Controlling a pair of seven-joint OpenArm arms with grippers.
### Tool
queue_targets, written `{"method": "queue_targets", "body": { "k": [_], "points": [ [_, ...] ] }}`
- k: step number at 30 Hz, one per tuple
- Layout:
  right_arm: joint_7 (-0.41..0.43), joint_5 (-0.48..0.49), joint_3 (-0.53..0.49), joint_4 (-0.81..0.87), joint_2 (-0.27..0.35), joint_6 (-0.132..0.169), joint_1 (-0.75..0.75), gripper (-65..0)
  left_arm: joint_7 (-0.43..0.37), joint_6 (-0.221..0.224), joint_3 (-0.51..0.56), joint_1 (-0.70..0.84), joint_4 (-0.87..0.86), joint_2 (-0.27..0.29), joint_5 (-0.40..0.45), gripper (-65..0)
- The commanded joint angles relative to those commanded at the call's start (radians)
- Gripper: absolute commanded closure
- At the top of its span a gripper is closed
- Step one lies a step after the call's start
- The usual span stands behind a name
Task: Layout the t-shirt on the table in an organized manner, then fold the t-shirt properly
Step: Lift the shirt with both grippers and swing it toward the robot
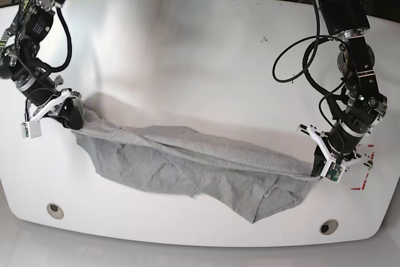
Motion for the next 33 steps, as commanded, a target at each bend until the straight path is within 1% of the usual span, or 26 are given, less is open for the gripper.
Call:
{"method": "queue_targets", "body": {
  "k": [4,8,15,19,21,26,28,31,33],
  "points": [
    [0.000,0.002,-0.003,-0.077,0.029,0.000,0.092,0.0,0.044,0.000,0.003,-0.100,0.000,0.000,0.000,-2.9],
    [0.000,0.002,-0.011,-0.132,0.054,0.000,0.180,0.0,0.064,0.002,0.003,-0.206,0.002,0.000,0.000,-2.9],
    [0.000,0.003,-0.087,-0.267,0.110,0.000,0.404,0.0,0.075,0.003,0.008,-0.413,-0.002,0.000,0.000,-3.0],
    [0.000,0.003,-0.144,-0.318,0.133,0.000,0.511,0.0,0.118,0.003,0.063,-0.520,-0.005,-0.002,0.002,-3.0],
    [0.000,0.006,-0.176,-0.342,0.144,0.000,0.574,0.0,0.153,0.003,0.094,-0.589,-0.005,-0.006,0.002,-3.0],
    [0.000,0.006,-0.198,-0.350,0.146,0.000,0.635,0.0,0.178,0.003,0.146,-0.709,-0.005,-0.008,0.002,-3.0],
    [-0.002,0.008,-0.199,-0.347,0.146,0.000,0.646,0.0,0.203,0.003,0.157,-0.744,-0.002,-0.006,0.000,-3.0],
    [-0.006,0.008,-0.198,-0.322,0.149,0.000,0.637,0.0,0.244,0.003,0.157,-0.755,0.003,-0.006,-0.006,-3.0],
    [-0.008,0.009,-0.193,-0.305,0.149,0.000,0.589,0.0,0.261,0.002,0.155,-0.752,0.009,-0.008,-0.005,-3.0]
  ]
}}
